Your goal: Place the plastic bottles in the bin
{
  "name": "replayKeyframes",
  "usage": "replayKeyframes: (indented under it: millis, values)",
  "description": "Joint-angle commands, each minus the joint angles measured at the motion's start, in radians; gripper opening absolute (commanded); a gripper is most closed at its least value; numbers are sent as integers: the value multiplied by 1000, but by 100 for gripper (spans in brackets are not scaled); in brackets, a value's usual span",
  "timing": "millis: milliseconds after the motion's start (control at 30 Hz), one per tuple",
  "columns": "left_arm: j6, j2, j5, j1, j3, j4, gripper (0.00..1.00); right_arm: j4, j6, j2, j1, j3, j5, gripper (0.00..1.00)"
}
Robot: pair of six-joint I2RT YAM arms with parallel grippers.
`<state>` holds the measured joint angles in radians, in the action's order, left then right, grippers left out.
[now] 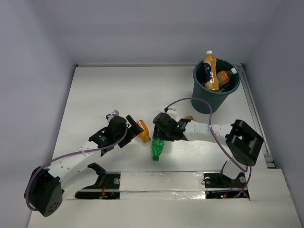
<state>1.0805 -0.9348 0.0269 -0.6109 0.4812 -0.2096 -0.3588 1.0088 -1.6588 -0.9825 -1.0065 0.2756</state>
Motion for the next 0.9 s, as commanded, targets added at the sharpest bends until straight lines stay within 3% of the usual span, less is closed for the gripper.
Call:
replayKeyframes:
  millis: [0, 200, 433, 567, 700, 867]
  values:
    - [-30, -31, 16, 16, -19, 64, 99, -68, -30, 97, -2, -64, 137, 56]
    - [-89, -129, 38, 25, 23, 102, 99, -204, -119, 267, 8, -202, 284, 51]
    - [-174, -217, -1, 25, 72, 160, 99, -220, -384, 454, 287, -421, 335, 50]
    - [-218, -233, -15, 25, 91, 187, 99, -220, -498, 436, 500, -573, 347, 50]
    - [-257, -288, -22, 25, 114, 190, 99, -207, -578, 364, 635, -690, 350, 50]
    - [-297, -309, -54, 25, 140, 190, 99, -218, -642, 300, 712, -741, 381, 50]
